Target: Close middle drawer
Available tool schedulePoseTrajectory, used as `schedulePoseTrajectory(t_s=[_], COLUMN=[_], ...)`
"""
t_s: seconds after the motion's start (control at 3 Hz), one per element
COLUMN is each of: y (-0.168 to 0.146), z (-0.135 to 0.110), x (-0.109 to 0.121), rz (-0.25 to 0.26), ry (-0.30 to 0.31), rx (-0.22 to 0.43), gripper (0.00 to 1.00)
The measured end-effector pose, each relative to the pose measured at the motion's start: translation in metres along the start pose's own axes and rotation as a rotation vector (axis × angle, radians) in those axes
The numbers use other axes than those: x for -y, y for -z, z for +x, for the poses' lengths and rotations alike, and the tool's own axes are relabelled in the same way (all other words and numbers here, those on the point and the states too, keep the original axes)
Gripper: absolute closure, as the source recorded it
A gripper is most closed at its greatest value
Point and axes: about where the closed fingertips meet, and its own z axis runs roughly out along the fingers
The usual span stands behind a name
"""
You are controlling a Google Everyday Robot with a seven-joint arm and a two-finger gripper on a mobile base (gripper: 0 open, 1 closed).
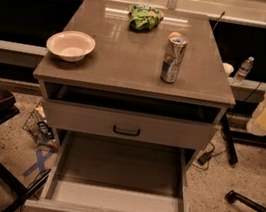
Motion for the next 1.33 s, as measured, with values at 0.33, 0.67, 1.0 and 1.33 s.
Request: schedulePoseTrajectory(t_s=[0.33, 0.67, 1.0, 1.33], y=[0.003, 0.006, -0.019, -0.043], z=[-0.002, 0.002, 0.027, 0.051], x=[-0.001, -0.015, -0.046, -0.078], rz=[0.009, 0.04, 0.064, 0.096], ry=[0.001, -0.01, -0.067, -0.119], rx=[0.005, 0.027, 0.041, 0.084], gripper=[0.0, 0.0, 0.0, 0.0])
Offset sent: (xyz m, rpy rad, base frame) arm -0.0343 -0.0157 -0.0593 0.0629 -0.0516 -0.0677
